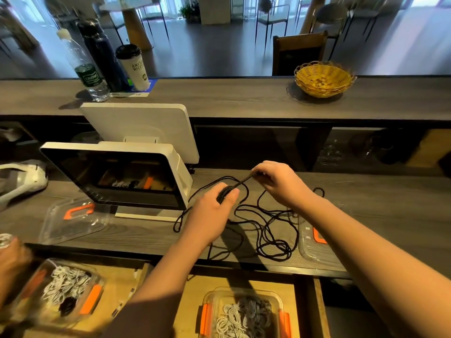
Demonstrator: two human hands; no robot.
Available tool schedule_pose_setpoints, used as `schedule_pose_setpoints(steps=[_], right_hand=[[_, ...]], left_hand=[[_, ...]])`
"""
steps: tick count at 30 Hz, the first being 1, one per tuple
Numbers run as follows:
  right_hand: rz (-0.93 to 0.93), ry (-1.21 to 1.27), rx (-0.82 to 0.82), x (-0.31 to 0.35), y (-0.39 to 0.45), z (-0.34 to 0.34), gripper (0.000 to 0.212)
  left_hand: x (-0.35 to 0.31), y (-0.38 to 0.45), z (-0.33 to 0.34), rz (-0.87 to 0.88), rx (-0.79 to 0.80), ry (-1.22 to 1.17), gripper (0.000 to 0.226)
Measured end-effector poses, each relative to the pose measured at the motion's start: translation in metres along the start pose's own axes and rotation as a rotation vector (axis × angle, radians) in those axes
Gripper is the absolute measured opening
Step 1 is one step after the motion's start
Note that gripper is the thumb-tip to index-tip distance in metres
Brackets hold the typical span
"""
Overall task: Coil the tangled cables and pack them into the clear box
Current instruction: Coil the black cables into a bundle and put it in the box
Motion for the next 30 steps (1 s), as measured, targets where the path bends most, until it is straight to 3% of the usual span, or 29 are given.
schedule_pose_setpoints(steps=[5,8,14,18,22,26,30], right_hand=[[0.356,0.174,-0.02,-0.066,-0.011,0.01,0.012],[0.437,0.249,-0.054,-0.077,-0.014,0.008,0.01],[0.307,0.324,0.061,-0.03,-0.012,0.014,0.014],[0.251,0.506,-0.037,0.003,-0.023,0.005,0.019],[0.198,0.794,-0.007,0.028,-0.039,0.004,0.03],[0.168,0.927,0.088,0.051,-0.058,0.016,0.032],[0.202,0.858,0.092,0.06,-0.079,0.026,0.024]], left_hand=[[0.0,-0.007,-0.015,0.007,-0.128,-0.149,0.03],[0.007,-0.009,-0.017,-0.032,-0.126,-0.155,0.03],[-0.001,-0.007,0.0,-0.032,0.01,-0.222,0.038],[0.0,-0.014,0.008,-0.128,0.022,-0.736,0.04],[-0.017,-0.016,0.025,-0.217,0.111,-1.191,0.048],[-0.023,-0.018,0.021,-0.236,0.064,-1.358,0.049],[-0.015,-0.026,0.019,-0.265,-0.029,-1.43,0.05]])
Point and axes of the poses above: each hand's wrist, its own y-axis towards the middle knuckle, its own z-axis out of the palm, x = y × z, the point moved 9 cm from there along y, towards the middle knuckle, and after that the axes turned 7 degrees about -y, right-handed, at the moved point
